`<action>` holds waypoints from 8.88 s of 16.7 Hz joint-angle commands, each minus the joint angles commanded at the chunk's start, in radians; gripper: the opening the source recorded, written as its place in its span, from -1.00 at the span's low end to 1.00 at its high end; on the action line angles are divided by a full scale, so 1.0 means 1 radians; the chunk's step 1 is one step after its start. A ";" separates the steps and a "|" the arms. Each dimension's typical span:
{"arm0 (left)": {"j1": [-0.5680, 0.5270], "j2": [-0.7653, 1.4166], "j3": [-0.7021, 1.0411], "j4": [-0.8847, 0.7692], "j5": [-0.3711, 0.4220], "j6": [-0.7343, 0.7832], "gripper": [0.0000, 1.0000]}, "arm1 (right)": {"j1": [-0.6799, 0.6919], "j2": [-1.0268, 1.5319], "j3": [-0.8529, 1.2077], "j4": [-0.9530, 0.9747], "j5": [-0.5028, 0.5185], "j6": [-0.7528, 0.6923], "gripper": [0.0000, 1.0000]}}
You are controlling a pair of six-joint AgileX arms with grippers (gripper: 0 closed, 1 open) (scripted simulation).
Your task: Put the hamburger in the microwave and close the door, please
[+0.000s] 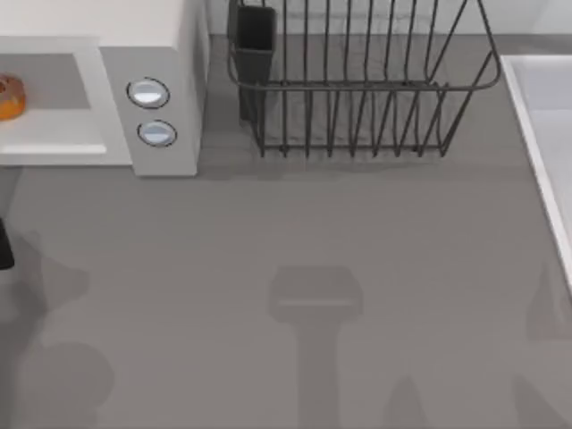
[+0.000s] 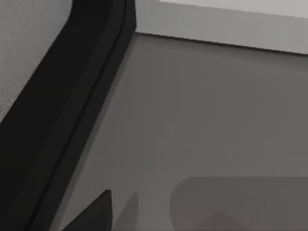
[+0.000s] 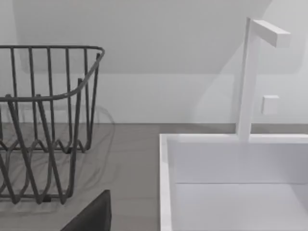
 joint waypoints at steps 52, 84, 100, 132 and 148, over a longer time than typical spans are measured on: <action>-0.230 -1.594 -0.256 -0.943 -0.068 -0.046 1.00 | 0.000 0.000 0.000 0.000 0.000 0.000 1.00; -0.303 -1.858 -0.360 -1.013 -0.088 -0.074 -1.00 | 0.000 0.000 0.000 0.000 0.000 0.000 1.00; -0.227 -1.613 -0.345 -0.784 -0.009 -0.070 -1.00 | 0.000 0.000 0.000 0.000 0.000 0.000 1.00; 0.176 -1.244 0.058 -1.095 0.305 0.188 -1.00 | 0.000 0.000 0.000 0.000 0.000 0.000 1.00; 0.746 -0.101 1.034 -1.775 0.582 0.848 -1.00 | 0.000 0.000 0.000 0.000 0.000 0.000 1.00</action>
